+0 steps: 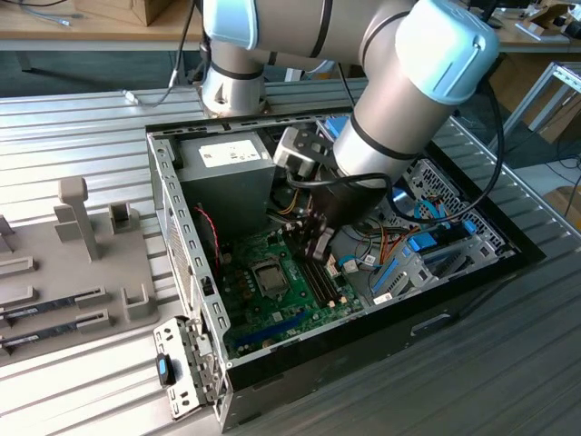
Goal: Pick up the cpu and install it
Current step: 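Install the first cpu locking lever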
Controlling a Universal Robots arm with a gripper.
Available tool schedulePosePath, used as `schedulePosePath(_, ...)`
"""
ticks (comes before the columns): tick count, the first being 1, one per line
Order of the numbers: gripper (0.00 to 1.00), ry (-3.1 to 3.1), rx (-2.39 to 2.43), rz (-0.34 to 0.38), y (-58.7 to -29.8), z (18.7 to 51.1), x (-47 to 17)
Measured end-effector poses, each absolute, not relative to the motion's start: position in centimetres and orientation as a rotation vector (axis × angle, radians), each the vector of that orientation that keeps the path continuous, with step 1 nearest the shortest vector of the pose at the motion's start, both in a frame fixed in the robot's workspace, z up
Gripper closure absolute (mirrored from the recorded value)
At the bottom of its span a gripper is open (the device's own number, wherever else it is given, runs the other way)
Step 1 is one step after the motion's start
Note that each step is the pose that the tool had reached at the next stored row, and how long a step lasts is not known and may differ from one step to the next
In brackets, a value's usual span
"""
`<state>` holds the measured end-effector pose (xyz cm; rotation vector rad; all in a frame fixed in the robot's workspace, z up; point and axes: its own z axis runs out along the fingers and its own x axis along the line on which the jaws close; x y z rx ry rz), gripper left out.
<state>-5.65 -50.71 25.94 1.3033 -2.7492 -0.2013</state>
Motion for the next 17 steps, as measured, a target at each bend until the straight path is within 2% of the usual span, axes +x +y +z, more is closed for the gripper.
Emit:
schedulePosePath(6, 0.89, -2.775, 1.330, -0.379, -50.7, 25.9, -5.5)
schedulePosePath(13, 0.89, -2.763, 1.322, -0.389, -49.3, 25.9, -4.5)
schedulePosePath(17, 0.89, -2.763, 1.322, -0.390, -46.2, 25.9, -4.5)
